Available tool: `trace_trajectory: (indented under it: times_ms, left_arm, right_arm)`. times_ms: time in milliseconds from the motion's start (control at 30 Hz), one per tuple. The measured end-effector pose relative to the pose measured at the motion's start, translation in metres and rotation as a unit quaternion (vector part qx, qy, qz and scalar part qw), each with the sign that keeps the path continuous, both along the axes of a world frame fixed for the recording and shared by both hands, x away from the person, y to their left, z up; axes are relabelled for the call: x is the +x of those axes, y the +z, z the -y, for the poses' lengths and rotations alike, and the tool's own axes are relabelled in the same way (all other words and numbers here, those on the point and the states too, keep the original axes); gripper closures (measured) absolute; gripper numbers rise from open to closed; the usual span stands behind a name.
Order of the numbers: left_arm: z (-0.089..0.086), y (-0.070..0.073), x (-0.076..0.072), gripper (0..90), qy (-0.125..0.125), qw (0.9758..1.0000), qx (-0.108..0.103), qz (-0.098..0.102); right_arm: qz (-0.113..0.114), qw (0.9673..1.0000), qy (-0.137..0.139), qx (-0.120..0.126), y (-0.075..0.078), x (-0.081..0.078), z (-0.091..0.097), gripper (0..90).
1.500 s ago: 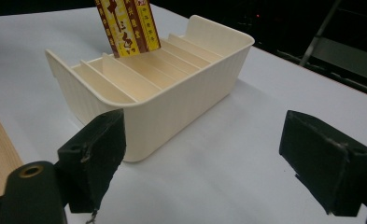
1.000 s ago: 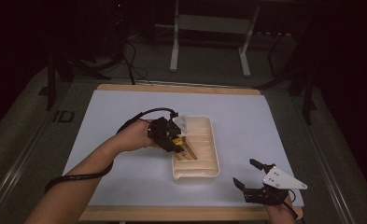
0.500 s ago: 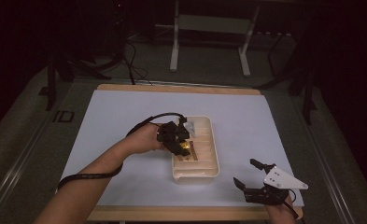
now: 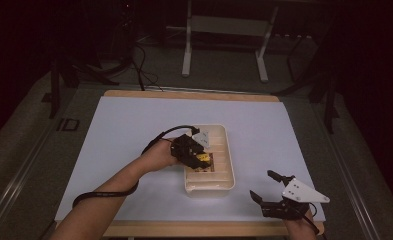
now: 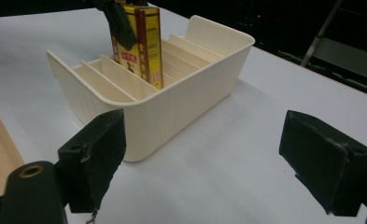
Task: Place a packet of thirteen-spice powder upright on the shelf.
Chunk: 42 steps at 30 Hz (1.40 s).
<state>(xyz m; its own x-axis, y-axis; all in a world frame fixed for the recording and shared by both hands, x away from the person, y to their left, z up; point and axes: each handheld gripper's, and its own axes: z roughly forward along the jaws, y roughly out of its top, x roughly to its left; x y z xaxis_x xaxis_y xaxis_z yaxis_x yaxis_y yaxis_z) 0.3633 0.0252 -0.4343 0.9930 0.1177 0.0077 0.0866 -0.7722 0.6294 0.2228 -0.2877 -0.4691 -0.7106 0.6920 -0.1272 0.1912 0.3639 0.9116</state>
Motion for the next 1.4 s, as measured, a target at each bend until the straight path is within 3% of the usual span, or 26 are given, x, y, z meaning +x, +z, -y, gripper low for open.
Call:
trace_trajectory:
  times_ms: [133,433,533,633,667,867,900,967,1233,1300,1333,1400]
  left_arm:
    - [0.005,-0.009,0.0,65.8,-0.002,0.9998,-0.022,0.0]
    - [0.005,-0.016,0.0,65.1,0.008,0.9994,-0.033,-0.005]
    - [0.004,-0.016,0.0,55.0,0.013,0.9994,-0.032,-0.011]
    - [0.003,-0.015,-0.001,53.8,0.017,0.9992,-0.034,-0.009]
    - [-0.001,-0.011,-0.005,51.2,0.017,0.9991,-0.039,0.001]
    - [-0.014,-0.006,-0.007,42.3,0.037,0.9977,-0.057,0.001]
    - [-0.02,-0.004,-0.008,41.3,0.045,0.9962,-0.075,-0.001]
    - [-0.027,-0.002,-0.009,40.4,0.054,0.995,-0.084,-0.002]
    - [-0.044,0.005,-0.014,27.7,0.082,0.9909,-0.107,-0.007]
    - [-0.048,0.007,-0.015,18.9,0.08,0.9896,-0.119,-0.012]
    - [-0.051,0.008,-0.016,10.9,0.075,0.9896,-0.123,-0.004]
    - [-0.055,0.009,-0.018,6.0,0.081,0.9887,-0.125,0.014]
  right_arm:
    - [0.0,1.0,0.0,0.0,0.0,0.0,0.0,14.7]
    - [0.0,1.0,0.002,-0.001,0.0,0.0,0.0,14.9]
    - [-0.001,1.0,0.002,-0.001,0.0,0.0,0.0,14.9]
    - [-0.001,1.0,0.001,0.0,0.0,0.0,0.0,14.9]
    - [-0.001,1.0,0.001,0.0,0.0,0.0,0.0,14.9]
    - [-0.001,1.0,0.0,0.001,0.0,0.0,0.0,14.9]
    - [-0.001,1.0,-0.001,0.001,0.0,0.0,0.0,14.9]
    - [-0.001,1.0,-0.001,0.002,0.0,0.001,0.0,14.9]
    - [0.0,1.0,-0.001,0.002,-0.001,0.001,-0.001,14.9]
    - [0.0,1.0,-0.002,0.002,-0.001,0.001,-0.001,14.9]
    - [0.0,1.0,-0.002,0.002,-0.001,0.001,-0.001,14.9]
    - [0.0,1.0,-0.003,0.002,-0.001,0.001,-0.001,14.9]
